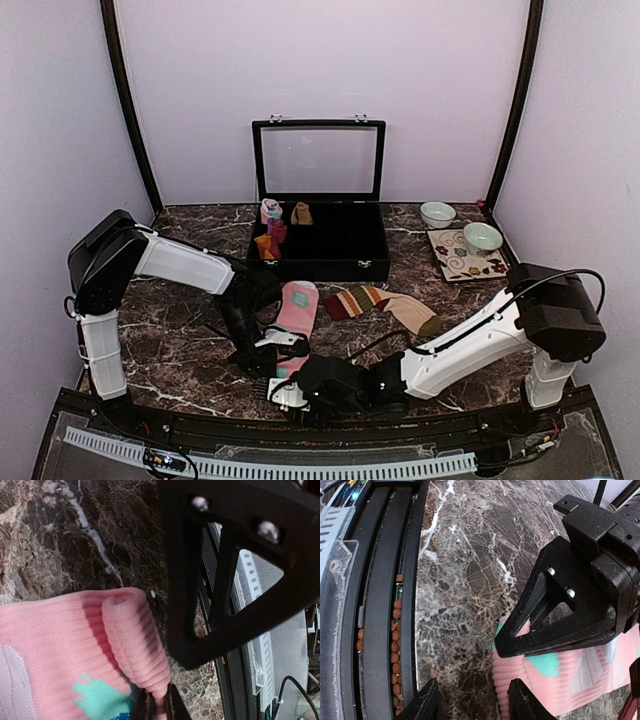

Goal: Roll the socks
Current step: Roll the sock at the center of the board.

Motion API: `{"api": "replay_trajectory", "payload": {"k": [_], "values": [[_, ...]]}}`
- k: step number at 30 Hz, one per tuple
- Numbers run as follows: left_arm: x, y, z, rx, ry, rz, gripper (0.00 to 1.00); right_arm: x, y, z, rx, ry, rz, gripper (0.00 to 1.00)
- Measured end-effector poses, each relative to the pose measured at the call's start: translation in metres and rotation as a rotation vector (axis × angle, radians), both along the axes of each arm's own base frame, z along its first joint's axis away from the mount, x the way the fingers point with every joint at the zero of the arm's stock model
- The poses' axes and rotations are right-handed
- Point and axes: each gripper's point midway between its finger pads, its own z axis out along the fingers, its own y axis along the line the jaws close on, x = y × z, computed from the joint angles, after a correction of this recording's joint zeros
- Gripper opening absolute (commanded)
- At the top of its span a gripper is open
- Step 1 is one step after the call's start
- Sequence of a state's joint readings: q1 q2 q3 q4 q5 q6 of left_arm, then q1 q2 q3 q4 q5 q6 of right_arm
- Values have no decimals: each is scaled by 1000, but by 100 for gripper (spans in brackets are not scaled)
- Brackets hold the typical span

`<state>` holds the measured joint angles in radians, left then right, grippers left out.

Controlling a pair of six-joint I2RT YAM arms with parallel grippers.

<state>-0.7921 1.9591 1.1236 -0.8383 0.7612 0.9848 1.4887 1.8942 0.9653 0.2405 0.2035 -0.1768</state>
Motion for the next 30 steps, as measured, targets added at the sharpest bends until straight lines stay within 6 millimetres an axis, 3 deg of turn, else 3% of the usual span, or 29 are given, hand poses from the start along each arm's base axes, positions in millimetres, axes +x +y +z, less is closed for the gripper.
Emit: {"api": "replay_trajectory", "payload": {"k": [9, 17, 30], "values": [[-1, 2, 0, 14, 18, 5, 0, 28, 16, -1, 51, -14, -6, 45], [-1, 3, 0, 20, 17, 5, 0, 25, 3, -19, 53, 26, -28, 43], [2, 2, -1, 38, 13, 27, 0, 18, 0, -19, 102, 40, -72, 34]]}}
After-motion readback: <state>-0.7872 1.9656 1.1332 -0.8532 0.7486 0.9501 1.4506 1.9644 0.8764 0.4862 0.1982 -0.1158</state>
